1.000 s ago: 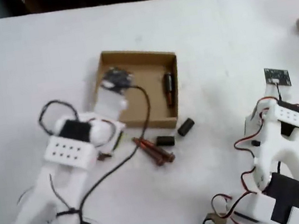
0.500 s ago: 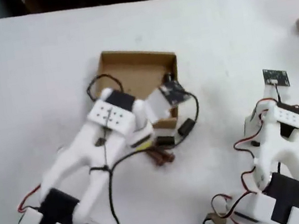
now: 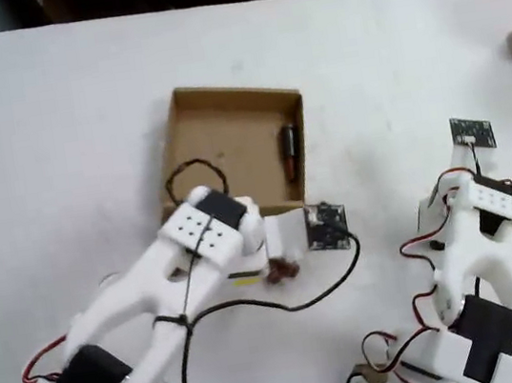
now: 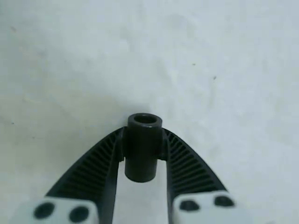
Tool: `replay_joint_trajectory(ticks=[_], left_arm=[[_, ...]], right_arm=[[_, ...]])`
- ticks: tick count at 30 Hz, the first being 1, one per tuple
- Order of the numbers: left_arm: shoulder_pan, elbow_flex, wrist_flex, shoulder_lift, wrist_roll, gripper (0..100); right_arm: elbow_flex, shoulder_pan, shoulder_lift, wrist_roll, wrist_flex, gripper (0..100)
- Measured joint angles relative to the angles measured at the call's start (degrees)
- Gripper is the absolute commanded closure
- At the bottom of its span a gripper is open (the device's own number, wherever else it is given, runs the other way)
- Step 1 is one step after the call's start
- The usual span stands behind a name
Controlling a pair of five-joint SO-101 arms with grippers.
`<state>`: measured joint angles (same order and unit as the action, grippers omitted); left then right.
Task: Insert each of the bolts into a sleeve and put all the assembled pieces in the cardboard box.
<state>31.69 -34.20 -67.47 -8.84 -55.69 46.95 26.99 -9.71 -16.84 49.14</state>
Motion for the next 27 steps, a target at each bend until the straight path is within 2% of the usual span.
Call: replay_joint_trajectory(ticks=[4,12,17,27], left_arm=[[0.09,0.0,0.0,-0.09,-3.34,78],[3.6,-1.14,0.79,0.09,-5.36,77],[4.57,-1.85,4.66,6.68,-5.98,77],[4.57,7.47,3.96,16.44,-5.98,77]], right_arm=[[0.0,0.0,0.0,0.0,-0.09,98.1],[0.09,-0.53,0.0,0.0,-0.97,98.1],[0.35,-0.7,0.0,-1.14,-0.97,98.1],[0.35,-0.7,0.0,-2.55,-0.97,98.1]])
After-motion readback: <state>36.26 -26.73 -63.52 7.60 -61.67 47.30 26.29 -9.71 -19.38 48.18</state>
